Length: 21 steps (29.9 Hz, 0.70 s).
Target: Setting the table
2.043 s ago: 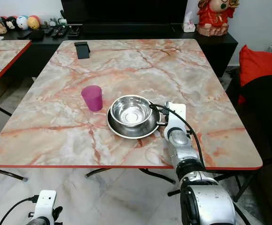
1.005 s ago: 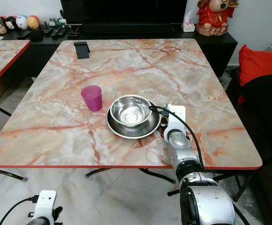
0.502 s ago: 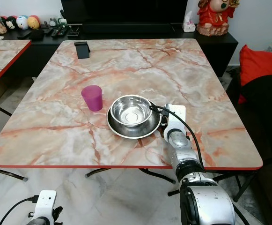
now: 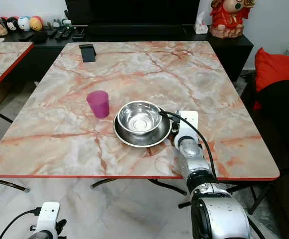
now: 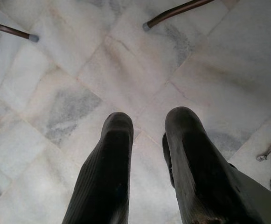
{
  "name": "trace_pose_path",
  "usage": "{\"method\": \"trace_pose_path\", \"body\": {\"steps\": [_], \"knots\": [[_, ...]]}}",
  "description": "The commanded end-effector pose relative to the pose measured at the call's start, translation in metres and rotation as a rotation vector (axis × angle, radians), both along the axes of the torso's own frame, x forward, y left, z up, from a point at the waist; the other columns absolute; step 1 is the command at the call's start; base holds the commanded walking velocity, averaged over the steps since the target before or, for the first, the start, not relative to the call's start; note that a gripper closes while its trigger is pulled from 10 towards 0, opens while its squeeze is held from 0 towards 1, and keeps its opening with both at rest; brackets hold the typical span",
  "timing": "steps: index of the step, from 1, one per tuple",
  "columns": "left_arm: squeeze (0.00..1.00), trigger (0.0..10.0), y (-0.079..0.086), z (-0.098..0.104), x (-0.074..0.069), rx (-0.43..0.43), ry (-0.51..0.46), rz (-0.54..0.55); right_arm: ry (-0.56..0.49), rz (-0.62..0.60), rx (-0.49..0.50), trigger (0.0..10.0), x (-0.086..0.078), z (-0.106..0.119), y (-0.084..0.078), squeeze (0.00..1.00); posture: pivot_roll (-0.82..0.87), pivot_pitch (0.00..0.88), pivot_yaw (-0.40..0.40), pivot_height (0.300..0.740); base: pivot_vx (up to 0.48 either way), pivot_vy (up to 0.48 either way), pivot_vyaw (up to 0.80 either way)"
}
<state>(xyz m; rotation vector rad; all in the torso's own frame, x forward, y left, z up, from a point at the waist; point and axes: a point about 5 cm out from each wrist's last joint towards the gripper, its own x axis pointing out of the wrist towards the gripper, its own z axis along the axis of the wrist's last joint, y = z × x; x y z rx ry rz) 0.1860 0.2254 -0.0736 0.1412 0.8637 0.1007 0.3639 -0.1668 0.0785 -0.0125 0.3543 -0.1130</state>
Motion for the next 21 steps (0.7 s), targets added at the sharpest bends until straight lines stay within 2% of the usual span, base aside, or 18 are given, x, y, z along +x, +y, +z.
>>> {"method": "trace_pose_path", "body": {"steps": [1, 21], "knots": [[0.00, 10.0, 0.0045, -0.0016, -0.0046, 0.021, 0.024, 0.000, -0.015, -0.010, 0.006, 10.0, 0.0009, 0.0020, -0.0010, 0.00, 0.00, 0.016, 0.015, 0.740, 0.000, 0.000, 0.00], [0.00, 10.0, 0.0044, -0.0016, -0.0045, 0.020, 0.025, -0.003, -0.065, -0.031, -0.008, 10.0, 0.0049, 0.0110, -0.0031, 0.00, 0.00, 0.012, 0.014, 0.740, 0.000, 0.000, 0.00]]}}
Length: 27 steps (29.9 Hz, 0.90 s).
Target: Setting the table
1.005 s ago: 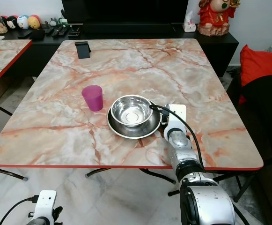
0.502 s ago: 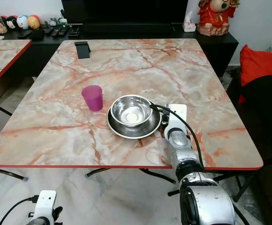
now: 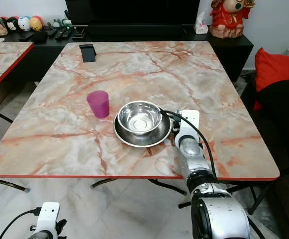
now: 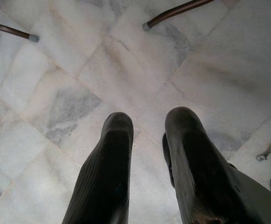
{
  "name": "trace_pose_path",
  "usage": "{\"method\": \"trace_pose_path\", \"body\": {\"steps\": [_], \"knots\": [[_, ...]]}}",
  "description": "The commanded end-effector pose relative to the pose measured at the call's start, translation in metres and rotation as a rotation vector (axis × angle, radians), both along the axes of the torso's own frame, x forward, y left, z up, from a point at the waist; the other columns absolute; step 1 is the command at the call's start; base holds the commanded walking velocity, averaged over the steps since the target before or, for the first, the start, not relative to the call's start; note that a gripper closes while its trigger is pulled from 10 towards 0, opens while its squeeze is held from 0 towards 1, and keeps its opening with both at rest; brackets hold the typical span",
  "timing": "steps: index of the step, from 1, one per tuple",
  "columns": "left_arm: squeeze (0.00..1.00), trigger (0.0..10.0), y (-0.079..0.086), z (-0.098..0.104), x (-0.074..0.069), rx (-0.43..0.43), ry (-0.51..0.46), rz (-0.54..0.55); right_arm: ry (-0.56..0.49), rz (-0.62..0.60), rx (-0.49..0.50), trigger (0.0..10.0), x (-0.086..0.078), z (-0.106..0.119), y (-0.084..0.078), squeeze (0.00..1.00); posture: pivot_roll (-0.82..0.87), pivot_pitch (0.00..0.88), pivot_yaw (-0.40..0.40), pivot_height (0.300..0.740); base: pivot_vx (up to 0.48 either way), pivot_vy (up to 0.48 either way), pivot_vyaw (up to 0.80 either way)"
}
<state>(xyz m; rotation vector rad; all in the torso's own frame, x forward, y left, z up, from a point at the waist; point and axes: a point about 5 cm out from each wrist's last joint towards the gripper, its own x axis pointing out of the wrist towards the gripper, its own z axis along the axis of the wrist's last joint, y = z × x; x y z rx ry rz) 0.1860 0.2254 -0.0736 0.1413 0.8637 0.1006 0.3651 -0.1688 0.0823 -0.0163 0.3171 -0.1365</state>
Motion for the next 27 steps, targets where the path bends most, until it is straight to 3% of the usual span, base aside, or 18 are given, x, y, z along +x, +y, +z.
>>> {"method": "trace_pose_path", "body": {"steps": [1, 7, 15, 27], "knots": [[0.00, 10.0, 0.004, -0.002, -0.004, 0.020, 0.024, -0.003, -0.028, -0.010, 0.001, 10.0, 0.004, 0.007, -0.001, 0.00, 0.00, 0.012, 0.014, 0.740, 0.000, 0.000, 0.00], [0.00, 10.0, 0.005, -0.001, -0.004, 0.020, 0.024, -0.002, -0.038, -0.022, -0.001, 10.0, 0.004, 0.009, -0.003, 0.00, 0.00, 0.012, 0.014, 0.740, 0.000, 0.000, 0.00], [0.00, 10.0, 0.005, -0.001, -0.004, 0.021, 0.024, -0.003, -0.144, -0.052, 0.017, 10.0, 0.008, 0.022, -0.006, 0.00, 0.00, 0.012, 0.015, 0.740, 0.000, 0.000, 0.00], [0.00, 10.0, 0.005, -0.002, -0.006, 0.019, 0.027, -0.004, -0.395, -0.033, -0.031, 10.0, 0.002, 0.044, -0.003, 0.00, -0.01, 0.019, 0.013, 0.740, 0.000, 0.000, 0.00]]}}
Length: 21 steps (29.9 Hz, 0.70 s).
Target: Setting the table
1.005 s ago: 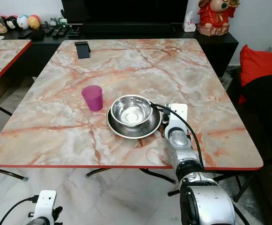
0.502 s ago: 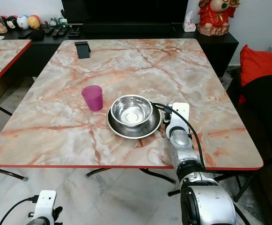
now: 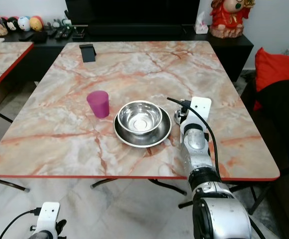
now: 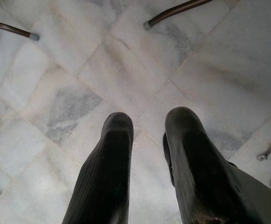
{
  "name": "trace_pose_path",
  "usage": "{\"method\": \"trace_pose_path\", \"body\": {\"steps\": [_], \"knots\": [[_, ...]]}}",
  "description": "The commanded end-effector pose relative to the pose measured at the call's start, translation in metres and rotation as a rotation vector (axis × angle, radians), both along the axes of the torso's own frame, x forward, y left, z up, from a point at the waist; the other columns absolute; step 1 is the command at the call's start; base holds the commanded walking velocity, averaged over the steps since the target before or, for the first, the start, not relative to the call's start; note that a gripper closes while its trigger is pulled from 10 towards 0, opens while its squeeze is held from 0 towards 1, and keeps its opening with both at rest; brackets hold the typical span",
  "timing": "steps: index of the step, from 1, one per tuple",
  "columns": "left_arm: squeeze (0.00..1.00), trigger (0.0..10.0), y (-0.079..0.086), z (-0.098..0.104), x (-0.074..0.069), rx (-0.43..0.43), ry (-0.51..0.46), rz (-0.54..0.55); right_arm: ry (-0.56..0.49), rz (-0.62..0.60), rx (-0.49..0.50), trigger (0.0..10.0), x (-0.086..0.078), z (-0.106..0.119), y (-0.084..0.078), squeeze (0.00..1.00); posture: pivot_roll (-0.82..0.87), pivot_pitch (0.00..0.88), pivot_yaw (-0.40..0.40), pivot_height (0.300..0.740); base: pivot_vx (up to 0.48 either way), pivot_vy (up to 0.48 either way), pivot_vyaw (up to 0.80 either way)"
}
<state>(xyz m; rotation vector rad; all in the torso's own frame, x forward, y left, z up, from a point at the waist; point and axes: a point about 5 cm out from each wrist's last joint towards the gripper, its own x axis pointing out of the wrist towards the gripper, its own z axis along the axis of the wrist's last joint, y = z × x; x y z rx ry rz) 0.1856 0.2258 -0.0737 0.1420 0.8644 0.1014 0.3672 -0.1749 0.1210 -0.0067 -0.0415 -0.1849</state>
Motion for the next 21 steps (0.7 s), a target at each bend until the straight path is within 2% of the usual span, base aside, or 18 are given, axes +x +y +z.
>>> {"method": "trace_pose_path", "body": {"steps": [1, 5, 6, 8, 9, 10, 14, 21], "knots": [[0.00, 10.0, 0.005, -0.002, -0.005, 0.018, 0.027, -0.005, -0.050, 0.014, -0.014, 10.0, -0.002, 0.005, 0.004, 0.00, -0.01, 0.019, 0.013, 0.740, 0.000, 0.000, 0.00], [0.00, 10.0, 0.005, -0.002, -0.006, 0.021, 0.027, -0.004, -0.159, 0.018, -0.005, 10.0, -0.017, 0.007, 0.005, 0.00, -0.01, 0.020, 0.011, 0.740, 0.000, 0.000, 0.00], [0.00, 10.0, 0.005, -0.002, -0.006, 0.021, 0.027, -0.004, -0.159, 0.018, -0.005, 10.0, -0.017, 0.007, 0.005, 0.00, -0.01, 0.020, 0.011, 0.740, 0.000, 0.000, 0.00], [0.00, 10.0, 0.006, -0.002, -0.006, 0.022, 0.027, -0.003, -0.226, 0.016, -0.016, 10.0, -0.030, 0.011, 0.006, 0.00, -0.02, 0.022, 0.013, 0.740, 0.000, 0.000, 0.00], [0.00, 10.0, 0.006, -0.002, -0.006, 0.022, 0.027, -0.003, -0.226, 0.016, -0.016, 10.0, -0.030, 0.011, 0.006, 0.00, -0.02, 0.022, 0.013, 0.740, 0.000, 0.000, 0.00], [0.00, 10.0, 0.007, -0.002, -0.006, 0.023, 0.026, -0.004, -0.273, 0.016, -0.040, 10.0, -0.045, 0.014, 0.007, 0.00, -0.02, 0.018, 0.010, 0.740, 0.000, 0.000, 0.00], [0.00, 10.0, 0.006, -0.001, -0.006, 0.016, 0.018, -0.003, -0.271, 0.010, -0.052, 10.0, -0.054, 0.013, 0.006, 0.00, -0.03, 0.009, 0.007, 0.740, 0.000, 0.000, 0.00], [0.00, 10.0, 0.005, -0.001, -0.005, 0.010, 0.005, 0.003, -0.240, 0.004, -0.045, 10.0, -0.058, 0.007, 0.009, 0.00, -0.02, 0.000, -0.003, 0.740, 0.000, 0.000, 0.00]]}}
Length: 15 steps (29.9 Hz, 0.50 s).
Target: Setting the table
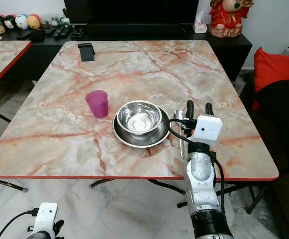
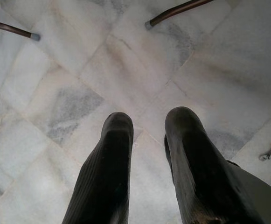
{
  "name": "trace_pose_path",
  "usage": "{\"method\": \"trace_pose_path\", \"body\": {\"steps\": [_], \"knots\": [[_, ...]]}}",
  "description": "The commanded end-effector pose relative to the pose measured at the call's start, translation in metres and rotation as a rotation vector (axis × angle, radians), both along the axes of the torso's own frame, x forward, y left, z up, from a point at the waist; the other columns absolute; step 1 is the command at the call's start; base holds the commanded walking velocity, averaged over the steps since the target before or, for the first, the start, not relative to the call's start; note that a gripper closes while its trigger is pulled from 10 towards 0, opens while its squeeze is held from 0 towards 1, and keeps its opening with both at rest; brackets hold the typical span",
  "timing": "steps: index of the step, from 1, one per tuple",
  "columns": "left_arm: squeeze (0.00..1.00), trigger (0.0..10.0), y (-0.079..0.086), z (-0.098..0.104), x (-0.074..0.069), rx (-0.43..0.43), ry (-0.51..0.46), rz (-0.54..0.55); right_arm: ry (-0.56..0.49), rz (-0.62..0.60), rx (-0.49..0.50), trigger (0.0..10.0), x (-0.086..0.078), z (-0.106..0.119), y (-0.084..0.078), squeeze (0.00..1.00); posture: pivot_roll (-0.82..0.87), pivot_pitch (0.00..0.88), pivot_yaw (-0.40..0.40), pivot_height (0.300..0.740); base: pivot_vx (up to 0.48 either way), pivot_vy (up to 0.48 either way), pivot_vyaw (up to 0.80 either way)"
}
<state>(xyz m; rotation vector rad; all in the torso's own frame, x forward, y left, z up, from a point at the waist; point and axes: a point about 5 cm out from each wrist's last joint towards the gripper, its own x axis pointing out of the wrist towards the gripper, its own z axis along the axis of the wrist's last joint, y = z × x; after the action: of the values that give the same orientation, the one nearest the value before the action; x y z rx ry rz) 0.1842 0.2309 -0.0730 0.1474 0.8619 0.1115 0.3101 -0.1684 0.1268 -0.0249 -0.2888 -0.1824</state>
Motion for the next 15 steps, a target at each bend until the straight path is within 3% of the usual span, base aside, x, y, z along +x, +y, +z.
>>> {"method": "trace_pose_path", "body": {"steps": [1, 13, 15], "knots": [[0.00, 10.0, 0.0000, -0.0016, -0.0034, 0.002, 0.008, -0.003, 0.005, 0.003, -0.003, 10.0, -0.0009, 0.0009, 0.0031, 0.00, -0.01, 0.000, -0.005, 0.740, 0.000, 0.000, 0.00], [0.00, 10.0, -0.0013, -0.0028, -0.0045, -0.008, 0.015, 0.010, 0.004, 0.013, -0.002, 10.0, 0.0009, 0.0108, 0.0088, 0.00, -0.01, 0.000, -0.014, 0.740, 0.000, 0.000, 0.00], [0.00, 10.0, -0.0017, -0.0029, -0.0046, -0.010, 0.016, 0.010, 0.016, 0.016, -0.010, 10.0, 0.0011, 0.0090, 0.0091, 0.00, -0.01, 0.000, -0.015, 0.740, 0.000, 0.255, 0.00]]}}
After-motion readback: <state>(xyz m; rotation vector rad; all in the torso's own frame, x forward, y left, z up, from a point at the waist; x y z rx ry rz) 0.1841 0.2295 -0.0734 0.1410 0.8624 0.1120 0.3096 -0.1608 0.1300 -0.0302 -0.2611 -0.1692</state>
